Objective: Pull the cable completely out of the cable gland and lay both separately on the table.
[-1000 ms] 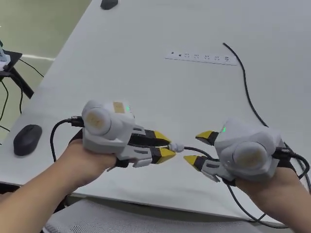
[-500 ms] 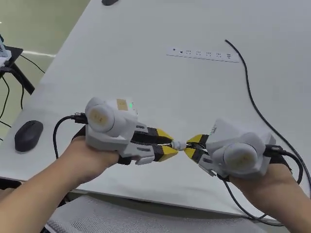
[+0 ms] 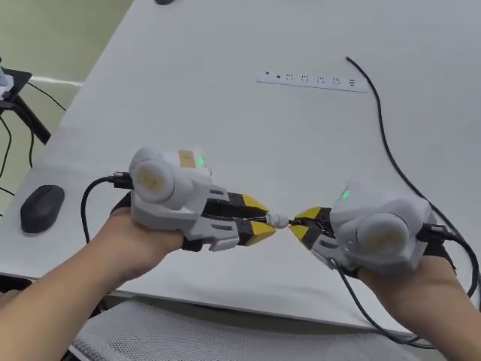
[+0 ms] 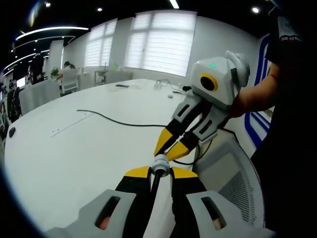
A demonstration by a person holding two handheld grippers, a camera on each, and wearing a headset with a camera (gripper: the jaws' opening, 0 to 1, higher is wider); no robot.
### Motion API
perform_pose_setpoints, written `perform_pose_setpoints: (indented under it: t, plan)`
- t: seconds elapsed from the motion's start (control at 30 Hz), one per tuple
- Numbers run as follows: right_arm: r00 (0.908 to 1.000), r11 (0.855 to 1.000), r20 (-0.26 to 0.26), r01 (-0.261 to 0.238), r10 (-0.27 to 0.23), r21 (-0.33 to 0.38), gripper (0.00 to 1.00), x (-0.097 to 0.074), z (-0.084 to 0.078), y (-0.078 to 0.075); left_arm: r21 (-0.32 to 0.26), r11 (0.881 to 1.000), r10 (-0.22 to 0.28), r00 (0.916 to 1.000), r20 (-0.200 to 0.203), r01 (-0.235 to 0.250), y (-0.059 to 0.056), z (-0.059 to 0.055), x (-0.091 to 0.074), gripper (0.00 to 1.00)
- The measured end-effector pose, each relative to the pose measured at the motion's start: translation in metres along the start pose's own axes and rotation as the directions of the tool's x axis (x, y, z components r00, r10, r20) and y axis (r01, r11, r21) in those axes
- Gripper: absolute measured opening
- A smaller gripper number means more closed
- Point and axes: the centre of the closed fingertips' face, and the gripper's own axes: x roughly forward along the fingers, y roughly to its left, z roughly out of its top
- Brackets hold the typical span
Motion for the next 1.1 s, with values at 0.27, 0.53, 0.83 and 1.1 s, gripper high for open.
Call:
perform_pose_setpoints:
  t: [0.27, 0.53, 0.83, 1.1]
  plan:
    - [0.9994, 0.991, 0.005, 0.032, -0.033, 0.133, 0.02, -0.006, -0.018, -0.012, -0.002, 1.0, -0.003, 1.0, 0.009, 0.003, 0.0, 0.002, 0.0, 0.15]
    - [0.9984, 0.95, 0.003, 0.053, -0.057, 0.308, 0.02, -0.009, -0.039, -0.02, 0.005, 1.0, -0.006, 0.9999, 0.011, 0.006, 0.0, 0.004, 0.001, 0.15]
    - [0.9961, 0.849, -0.002, 0.076, -0.088, 0.523, 0.02, -0.01, -0.069, -0.028, 0.01, 1.0, -0.007, 0.9999, 0.013, 0.007, 0.0, 0.004, 0.0, 0.15]
    - [0.9962, 0.675, -0.017, 0.07, -0.085, 0.734, 0.02, -0.01, -0.095, -0.026, 0.011, 1.0, -0.009, 0.9998, 0.015, 0.009, 0.0, 0.004, -0.001, 0.15]
